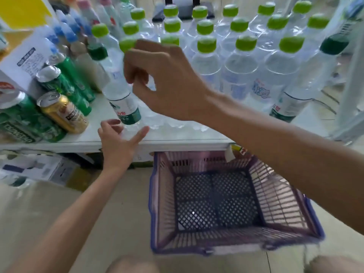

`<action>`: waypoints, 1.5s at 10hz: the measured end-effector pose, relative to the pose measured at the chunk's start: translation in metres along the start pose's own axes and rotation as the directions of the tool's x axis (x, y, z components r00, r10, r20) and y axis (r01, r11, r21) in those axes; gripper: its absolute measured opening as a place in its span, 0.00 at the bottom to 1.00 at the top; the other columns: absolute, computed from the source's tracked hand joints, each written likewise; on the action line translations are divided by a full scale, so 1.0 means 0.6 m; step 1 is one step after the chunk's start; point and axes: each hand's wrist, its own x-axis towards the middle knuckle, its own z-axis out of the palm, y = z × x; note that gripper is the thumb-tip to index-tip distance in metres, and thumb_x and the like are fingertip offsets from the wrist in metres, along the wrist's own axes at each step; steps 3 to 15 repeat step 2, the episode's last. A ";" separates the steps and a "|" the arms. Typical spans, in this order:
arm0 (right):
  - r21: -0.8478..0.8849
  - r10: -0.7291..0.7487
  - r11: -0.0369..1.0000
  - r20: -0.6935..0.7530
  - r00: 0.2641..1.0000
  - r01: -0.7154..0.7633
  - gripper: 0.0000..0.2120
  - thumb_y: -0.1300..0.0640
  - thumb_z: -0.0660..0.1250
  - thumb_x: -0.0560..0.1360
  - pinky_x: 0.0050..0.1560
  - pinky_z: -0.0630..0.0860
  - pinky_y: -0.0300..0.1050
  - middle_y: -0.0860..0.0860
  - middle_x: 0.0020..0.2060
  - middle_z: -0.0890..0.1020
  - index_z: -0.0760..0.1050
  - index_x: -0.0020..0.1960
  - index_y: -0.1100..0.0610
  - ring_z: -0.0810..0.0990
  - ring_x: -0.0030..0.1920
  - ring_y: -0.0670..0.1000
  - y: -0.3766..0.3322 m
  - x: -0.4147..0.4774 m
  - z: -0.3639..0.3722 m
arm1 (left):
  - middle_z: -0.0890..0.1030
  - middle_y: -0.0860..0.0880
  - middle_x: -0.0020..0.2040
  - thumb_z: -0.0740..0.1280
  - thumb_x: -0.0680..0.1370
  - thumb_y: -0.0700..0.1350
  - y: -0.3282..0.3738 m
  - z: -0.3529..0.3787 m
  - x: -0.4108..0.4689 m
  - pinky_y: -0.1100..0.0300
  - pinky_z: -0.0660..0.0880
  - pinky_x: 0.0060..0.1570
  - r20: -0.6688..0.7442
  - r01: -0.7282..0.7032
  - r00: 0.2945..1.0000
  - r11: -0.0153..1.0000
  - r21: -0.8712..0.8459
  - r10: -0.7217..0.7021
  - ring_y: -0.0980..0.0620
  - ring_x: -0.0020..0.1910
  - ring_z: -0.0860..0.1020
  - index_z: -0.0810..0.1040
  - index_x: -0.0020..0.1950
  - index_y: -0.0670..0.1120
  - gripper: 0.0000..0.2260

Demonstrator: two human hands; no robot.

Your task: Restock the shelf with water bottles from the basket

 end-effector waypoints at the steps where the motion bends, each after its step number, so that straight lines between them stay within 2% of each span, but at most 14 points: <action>1: 0.025 0.143 0.989 0.033 0.989 -0.144 0.07 0.66 0.62 0.70 0.36 0.76 0.52 0.51 0.37 0.79 0.80 0.40 0.62 0.77 0.35 0.53 -0.052 -0.060 -0.061 | 0.73 0.42 0.57 0.81 0.68 0.58 0.028 0.004 -0.033 0.70 0.67 0.49 -0.050 0.023 0.999 0.995 0.097 -0.018 0.51 0.50 0.71 0.70 0.61 0.40 0.34; 2: -0.006 0.293 0.954 0.239 0.926 -0.300 0.07 0.64 0.64 0.71 0.39 0.77 0.48 0.47 0.37 0.80 0.81 0.40 0.59 0.78 0.36 0.49 -0.053 -0.110 -0.083 | 0.70 0.45 0.51 0.79 0.72 0.53 0.044 0.010 -0.069 0.75 0.65 0.44 -0.001 -0.017 1.000 0.985 0.171 0.018 0.50 0.47 0.68 0.68 0.54 0.41 0.24; 15: -0.006 0.293 0.954 0.239 0.926 -0.300 0.07 0.64 0.64 0.71 0.39 0.77 0.48 0.47 0.37 0.80 0.81 0.40 0.59 0.78 0.36 0.49 -0.053 -0.110 -0.083 | 0.70 0.45 0.51 0.79 0.72 0.53 0.044 0.010 -0.069 0.75 0.65 0.44 -0.001 -0.017 1.000 0.985 0.171 0.018 0.50 0.47 0.68 0.68 0.54 0.41 0.24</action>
